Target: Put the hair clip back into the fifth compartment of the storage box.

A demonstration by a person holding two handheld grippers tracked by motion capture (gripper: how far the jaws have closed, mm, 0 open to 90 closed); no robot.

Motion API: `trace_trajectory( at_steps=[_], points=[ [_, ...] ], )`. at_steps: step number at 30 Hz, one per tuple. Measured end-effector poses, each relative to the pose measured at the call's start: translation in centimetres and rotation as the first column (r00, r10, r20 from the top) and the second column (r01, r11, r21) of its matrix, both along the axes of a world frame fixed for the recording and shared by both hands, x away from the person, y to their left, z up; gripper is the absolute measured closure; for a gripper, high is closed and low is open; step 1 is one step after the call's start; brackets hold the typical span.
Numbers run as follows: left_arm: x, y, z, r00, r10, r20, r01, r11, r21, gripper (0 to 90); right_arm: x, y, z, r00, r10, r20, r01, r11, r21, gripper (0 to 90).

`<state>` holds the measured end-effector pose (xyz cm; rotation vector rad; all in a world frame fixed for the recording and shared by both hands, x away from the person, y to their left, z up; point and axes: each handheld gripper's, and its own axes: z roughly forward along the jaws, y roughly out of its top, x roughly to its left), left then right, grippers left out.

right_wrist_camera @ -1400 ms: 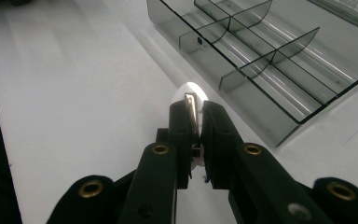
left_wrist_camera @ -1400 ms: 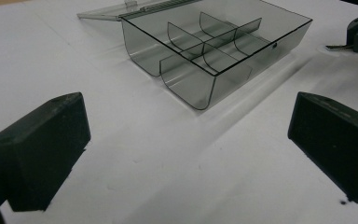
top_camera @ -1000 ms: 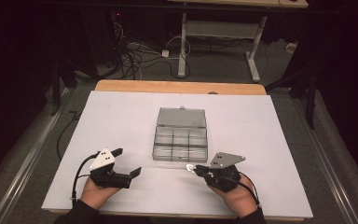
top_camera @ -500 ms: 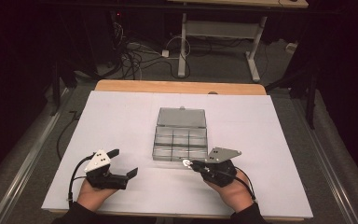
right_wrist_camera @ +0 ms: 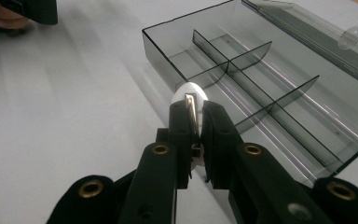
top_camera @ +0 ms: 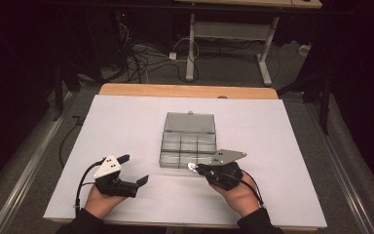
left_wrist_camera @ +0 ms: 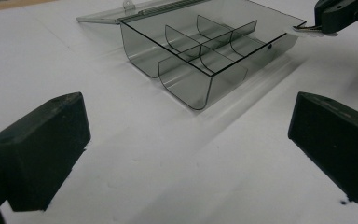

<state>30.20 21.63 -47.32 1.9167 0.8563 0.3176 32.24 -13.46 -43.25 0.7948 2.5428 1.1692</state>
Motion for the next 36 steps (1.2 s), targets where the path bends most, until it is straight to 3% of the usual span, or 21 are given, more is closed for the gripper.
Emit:
trace_trajectory(
  at_steps=[36],
  points=[
    [0.1, 0.4, 0.3, 0.9999, 0.006, 0.010, -0.006, 0.9999, -0.011, 0.0, 3.8, 2.7, -0.3, 0.9996, -0.025, -0.013, 0.024, 0.9978, -0.062, 84.4]
  ],
)
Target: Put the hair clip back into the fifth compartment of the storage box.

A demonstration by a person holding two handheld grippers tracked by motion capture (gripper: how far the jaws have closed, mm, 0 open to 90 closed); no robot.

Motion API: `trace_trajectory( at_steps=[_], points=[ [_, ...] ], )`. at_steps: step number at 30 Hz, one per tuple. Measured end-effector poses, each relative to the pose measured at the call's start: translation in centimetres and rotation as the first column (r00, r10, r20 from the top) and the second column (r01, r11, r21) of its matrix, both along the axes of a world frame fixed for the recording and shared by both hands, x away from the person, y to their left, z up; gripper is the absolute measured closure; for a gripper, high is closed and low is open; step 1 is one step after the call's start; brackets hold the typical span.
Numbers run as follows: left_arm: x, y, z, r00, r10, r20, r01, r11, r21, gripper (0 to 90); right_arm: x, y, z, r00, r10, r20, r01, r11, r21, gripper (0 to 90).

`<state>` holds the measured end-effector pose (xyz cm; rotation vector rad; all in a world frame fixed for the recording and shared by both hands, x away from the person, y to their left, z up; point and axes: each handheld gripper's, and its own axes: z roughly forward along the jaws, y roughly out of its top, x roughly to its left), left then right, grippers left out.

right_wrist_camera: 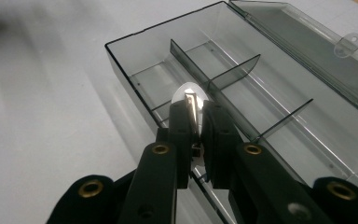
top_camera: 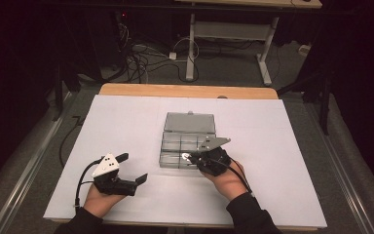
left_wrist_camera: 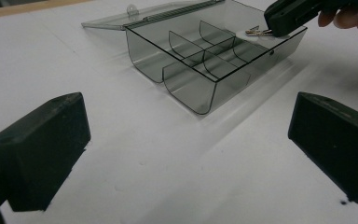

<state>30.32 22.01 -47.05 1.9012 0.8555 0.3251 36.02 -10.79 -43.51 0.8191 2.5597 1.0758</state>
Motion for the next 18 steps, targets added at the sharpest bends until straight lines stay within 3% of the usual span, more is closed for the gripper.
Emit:
trace_trajectory(
  at_steps=[18],
  points=[
    [-0.11, -0.23, -0.07, 0.9999, -0.005, -0.010, 0.005, 1.0000, -0.008, 0.0, 1.11, 0.93, -0.43, 0.9995, -0.022, -0.023, 0.022, 0.9991, -0.036, 84.3]
  ],
)
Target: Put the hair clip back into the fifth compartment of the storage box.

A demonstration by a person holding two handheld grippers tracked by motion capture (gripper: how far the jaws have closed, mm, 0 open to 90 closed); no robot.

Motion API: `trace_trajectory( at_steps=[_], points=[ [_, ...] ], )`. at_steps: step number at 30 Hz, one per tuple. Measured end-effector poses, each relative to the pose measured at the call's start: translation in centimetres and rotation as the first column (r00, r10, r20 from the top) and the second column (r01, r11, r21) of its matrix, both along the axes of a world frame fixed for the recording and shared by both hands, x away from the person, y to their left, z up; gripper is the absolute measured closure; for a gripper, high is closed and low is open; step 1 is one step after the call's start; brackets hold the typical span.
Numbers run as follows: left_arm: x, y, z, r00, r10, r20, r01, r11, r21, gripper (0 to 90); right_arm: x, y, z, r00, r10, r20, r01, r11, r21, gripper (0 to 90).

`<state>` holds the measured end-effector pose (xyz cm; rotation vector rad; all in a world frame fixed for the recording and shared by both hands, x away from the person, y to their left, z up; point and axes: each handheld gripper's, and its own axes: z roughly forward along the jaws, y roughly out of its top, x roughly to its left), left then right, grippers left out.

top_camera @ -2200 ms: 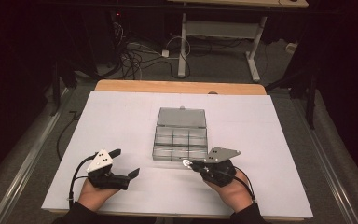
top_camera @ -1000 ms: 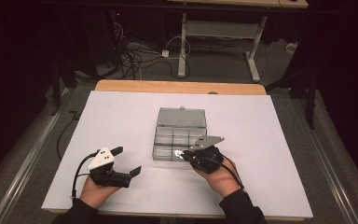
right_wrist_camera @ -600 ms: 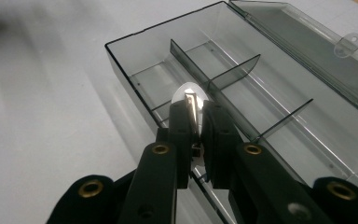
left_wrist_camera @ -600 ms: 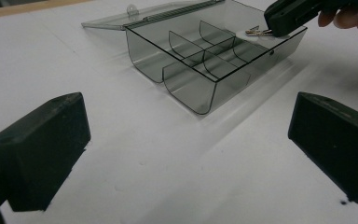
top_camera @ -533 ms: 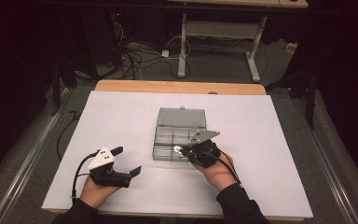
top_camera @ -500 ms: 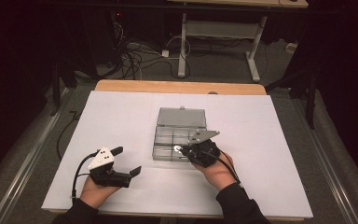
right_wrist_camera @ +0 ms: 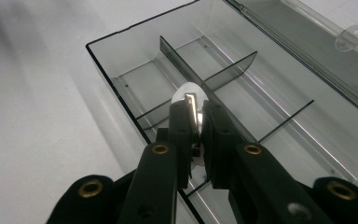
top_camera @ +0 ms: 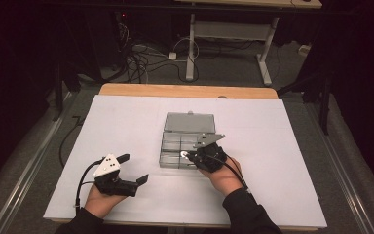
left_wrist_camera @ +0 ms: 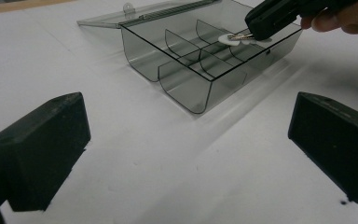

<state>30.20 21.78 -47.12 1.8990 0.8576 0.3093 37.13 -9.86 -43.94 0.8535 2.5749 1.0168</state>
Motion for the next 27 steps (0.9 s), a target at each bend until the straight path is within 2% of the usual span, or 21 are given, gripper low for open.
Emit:
trace_trajectory(
  at_steps=[7, 14, 27],
  points=[
    [0.08, -0.15, -0.18, 1.0000, -0.006, -0.006, 0.006, 1.0000, 0.006, 0.0, 0.10, 0.08, 0.32, 0.9999, -0.013, 0.003, 0.013, 0.9999, -0.001, 84.3],
    [0.14, -0.10, -0.15, 1.0000, -0.005, -0.001, 0.005, 1.0000, 0.005, 0.0, 0.25, -0.16, 0.34, 0.9991, -0.039, -0.016, 0.039, 0.9991, 0.015, 84.3],
    [-0.05, -0.14, 0.08, 1.0000, -0.004, 0.004, 0.004, 1.0000, 0.001, 0.0, 0.27, 0.06, 0.26, 0.9989, -0.042, -0.021, 0.042, 0.9990, 0.010, 84.1]
  ],
)
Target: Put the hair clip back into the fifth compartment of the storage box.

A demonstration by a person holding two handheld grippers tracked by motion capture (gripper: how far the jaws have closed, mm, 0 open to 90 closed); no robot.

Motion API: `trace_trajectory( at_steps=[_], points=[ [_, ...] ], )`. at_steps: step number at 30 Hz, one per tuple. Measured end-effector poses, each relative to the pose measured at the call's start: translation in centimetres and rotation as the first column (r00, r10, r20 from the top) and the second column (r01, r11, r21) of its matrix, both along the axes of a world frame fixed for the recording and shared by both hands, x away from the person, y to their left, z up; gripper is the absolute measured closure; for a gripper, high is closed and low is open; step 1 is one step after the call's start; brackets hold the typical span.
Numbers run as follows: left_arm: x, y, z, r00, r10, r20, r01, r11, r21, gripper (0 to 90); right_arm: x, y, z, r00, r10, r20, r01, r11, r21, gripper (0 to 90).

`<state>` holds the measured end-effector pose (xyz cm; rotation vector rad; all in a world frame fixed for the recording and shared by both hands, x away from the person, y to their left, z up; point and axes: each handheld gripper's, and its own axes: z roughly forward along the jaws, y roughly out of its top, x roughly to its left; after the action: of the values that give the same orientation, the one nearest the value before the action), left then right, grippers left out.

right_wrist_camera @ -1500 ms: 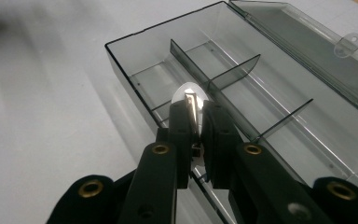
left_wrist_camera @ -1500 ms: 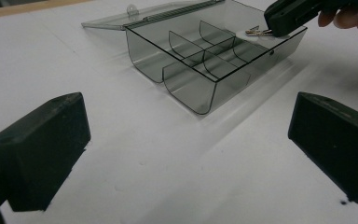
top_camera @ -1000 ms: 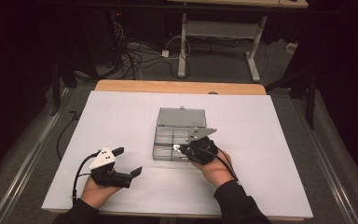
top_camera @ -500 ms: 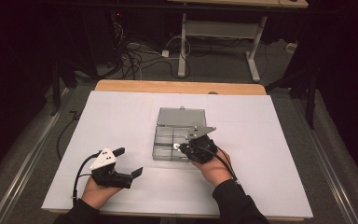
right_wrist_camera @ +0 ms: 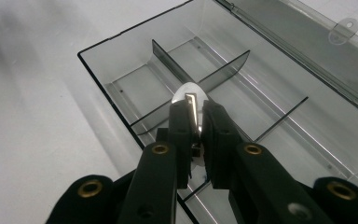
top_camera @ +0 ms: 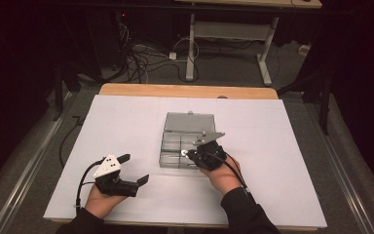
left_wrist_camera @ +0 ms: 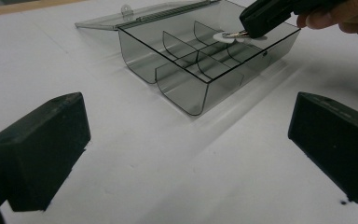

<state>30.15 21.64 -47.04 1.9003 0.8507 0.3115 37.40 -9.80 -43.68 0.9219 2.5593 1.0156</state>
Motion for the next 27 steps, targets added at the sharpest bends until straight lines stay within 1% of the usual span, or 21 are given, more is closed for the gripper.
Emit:
trace_trajectory(
  at_steps=[4, 6, 7, 8, 10, 11, 14, 17, 20, 23, 25, 27],
  points=[
    [0.1, 0.1, -0.1, 1.0000, 0.002, -0.003, -0.002, 1.0000, 0.001, 0.0, 0.3, -0.3, -0.2, 0.9998, -0.009, -0.016, 0.009, 0.9997, 0.021, 84.1],
    [0.1, 0.1, -0.1, 1.0000, 0.001, -0.002, -0.001, 1.0000, 0.000, 0.0, 0.4, -0.1, -0.4, 0.9997, -0.010, -0.020, 0.010, 0.9998, 0.018, 83.4],
    [0.1, 0.1, -0.1, 1.0000, 0.001, -0.001, -0.001, 1.0000, 0.000, 0.0, 0.5, 0.0, -0.5, 0.9996, -0.008, -0.026, 0.009, 0.9997, 0.021, 79.7],
    [0.1, 0.1, 0.0, 1.0000, 0.001, -0.001, -0.001, 1.0000, 0.000, 0.0, 0.5, -0.1, -0.5, 0.9993, -0.011, -0.036, 0.013, 0.9989, 0.046, 75.0],
    [0.1, 0.1, 0.0, 1.0000, 0.001, 0.000, -0.001, 1.0000, 0.001, 0.0, 0.6, -0.5, -0.2, 0.9986, -0.029, -0.044, 0.033, 0.9942, 0.102, 69.8],
    [0.1, 0.2, 0.0, 1.0000, 0.000, 0.001, 0.000, 1.0000, 0.000, 0.0, 0.5, -0.7, 0.0, 0.9987, -0.031, -0.039, 0.036, 0.9914, 0.126, 67.4],
    [0.2, 0.2, -0.1, 1.0000, 0.003, -0.002, -0.003, 1.0000, -0.003, 0.0, 0.3, -1.0, 0.3, 0.9992, -0.030, -0.027, 0.033, 0.9915, 0.125, 61.9],
    [0.2, 0.2, 0.0, 1.0000, -0.001, 0.001, 0.001, 1.0000, 0.000, 0.0, 0.1, -1.5, 0.5, 0.9991, -0.035, -0.024, 0.038, 0.9911, 0.127, 54.4],
    [0.2, 0.2, -0.1, 1.0000, 0.003, -0.003, -0.003, 1.0000, -0.003, 0.0, -0.2, -2.0, 0.5, 0.9994, -0.034, -0.009, 0.034, 0.9915, 0.125, 45.9],
    [0.2, 0.2, -0.1, 1.0000, 0.001, -0.003, -0.001, 1.0000, -0.003, 0.0, -0.6, -2.7, 0.4, 0.9997, -0.024, -0.010, 0.025, 0.9917, 0.126, 35.9],
    [0.2, 0.2, -0.1, 1.0000, 0.001, -0.004, -0.001, 1.0000, -0.001, 0.0, -0.9, -3.2, 0.5, 0.9996, -0.027, 0.006, 0.026, 0.9917, 0.126, 29.9],
    [0.2, 0.1, -0.1, 1.0000, -0.001, -0.007, 0.001, 1.0000, 0.004, 0.0, -1.4, -3.7, 0.5, 0.9994, -0.028, 0.020, 0.026, 0.9907, 0.134, 26.6]
  ],
)
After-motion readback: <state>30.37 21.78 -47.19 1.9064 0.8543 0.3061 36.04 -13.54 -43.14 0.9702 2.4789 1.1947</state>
